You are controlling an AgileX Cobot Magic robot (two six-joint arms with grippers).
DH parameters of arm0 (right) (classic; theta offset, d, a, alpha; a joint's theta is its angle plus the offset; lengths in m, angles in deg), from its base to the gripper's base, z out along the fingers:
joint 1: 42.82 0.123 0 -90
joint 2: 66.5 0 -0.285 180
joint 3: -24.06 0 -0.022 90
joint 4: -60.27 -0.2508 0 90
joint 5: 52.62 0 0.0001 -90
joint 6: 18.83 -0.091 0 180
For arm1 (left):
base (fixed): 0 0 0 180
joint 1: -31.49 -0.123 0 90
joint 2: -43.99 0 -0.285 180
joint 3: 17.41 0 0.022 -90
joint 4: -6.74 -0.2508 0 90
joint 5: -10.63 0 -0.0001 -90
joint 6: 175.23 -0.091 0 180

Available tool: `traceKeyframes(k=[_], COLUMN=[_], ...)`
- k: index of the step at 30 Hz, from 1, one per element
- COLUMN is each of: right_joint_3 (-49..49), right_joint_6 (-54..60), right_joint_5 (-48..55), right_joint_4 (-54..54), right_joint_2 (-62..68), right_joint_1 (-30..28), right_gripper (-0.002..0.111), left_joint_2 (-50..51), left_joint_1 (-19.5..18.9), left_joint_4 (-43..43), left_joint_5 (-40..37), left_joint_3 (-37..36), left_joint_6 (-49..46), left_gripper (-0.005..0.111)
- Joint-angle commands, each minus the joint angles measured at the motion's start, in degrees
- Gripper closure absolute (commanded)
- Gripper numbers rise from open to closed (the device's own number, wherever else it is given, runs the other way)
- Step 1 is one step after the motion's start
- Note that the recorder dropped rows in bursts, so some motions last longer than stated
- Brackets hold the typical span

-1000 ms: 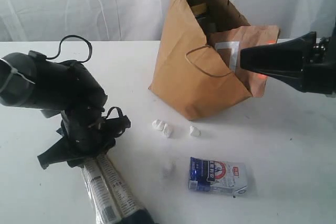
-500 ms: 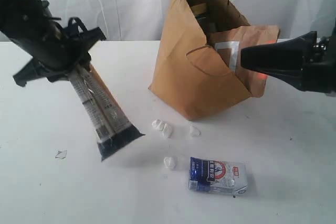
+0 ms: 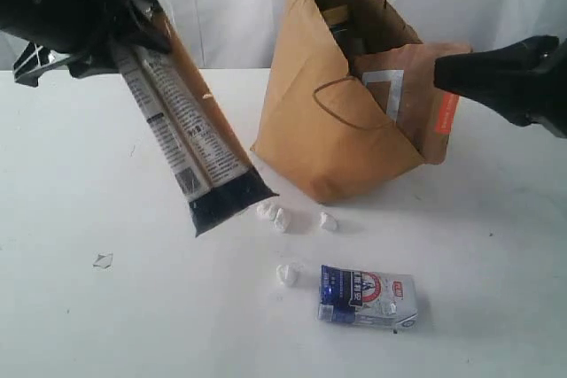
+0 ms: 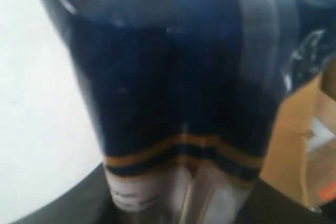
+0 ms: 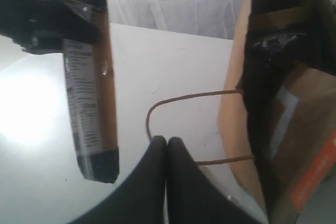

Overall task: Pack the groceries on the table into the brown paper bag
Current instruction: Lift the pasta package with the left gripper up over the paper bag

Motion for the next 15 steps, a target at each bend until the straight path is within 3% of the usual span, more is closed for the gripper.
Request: traceKeyframes(k=[1, 8, 9, 13, 15], right_joint_3=[-0.12, -0.12, -0.12, -0.12, -0.12], right_joint_6=[-7.31, -8.22, -8.22, -7.76, -7.79], right_joint_5=[8.41, 15.15, 14.87, 14.37, 14.49], right_joint_4=[-0.49, -0.49, -0.49, -0.49, -0.49], right_joint_2=[-0.24, -0.24, -0.24, -0.24, -0.24], right_joint_1=[0.03, 0.03, 0.03, 0.03, 0.03], right_gripper=[0.108, 0.108, 0.108, 0.108, 0.108], left_joint_2=[-2.98, -3.19, -3.09, -1.35, -0.12], left_joint_1=[-2.63, -5.38, -5.38, -5.38, -5.25], left_joint_4=[23.04, 53.37, 59.98, 71.52, 71.52], left_joint_5=[-0.9, -5.11, -6.49, -12.82, -14.0], left_joint_3=[2.32, 4.85, 4.85, 4.33, 5.2], left_joint_6=[-18.27, -42.18, -48.95, -66.3, -70.96], left_gripper=[0.107, 0.107, 0.107, 0.107, 0.107])
